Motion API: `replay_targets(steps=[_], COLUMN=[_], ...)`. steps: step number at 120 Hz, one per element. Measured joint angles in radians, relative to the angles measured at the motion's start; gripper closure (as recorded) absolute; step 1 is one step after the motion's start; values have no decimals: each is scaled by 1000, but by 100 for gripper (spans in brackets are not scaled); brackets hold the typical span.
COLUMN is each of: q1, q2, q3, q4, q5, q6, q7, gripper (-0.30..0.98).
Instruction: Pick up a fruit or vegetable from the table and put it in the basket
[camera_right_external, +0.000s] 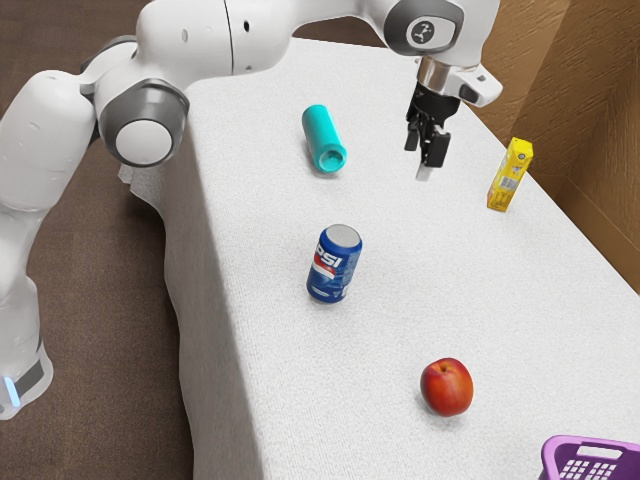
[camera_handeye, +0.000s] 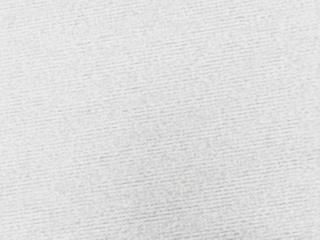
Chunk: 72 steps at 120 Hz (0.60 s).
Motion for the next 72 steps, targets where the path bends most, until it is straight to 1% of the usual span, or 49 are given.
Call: replay_targets(steps=[39,55,63,72], q1=[0,-4,-5,-16], q2=[-1,-4,-1,13], q3=[-1,-16,-86,-214], q4=[0,0,-17,-31], q5=[-3,-5,-5,-1], q6=[-3,-3,-3,6], q7=[31,40,43,46], gripper=[0,0,0,0])
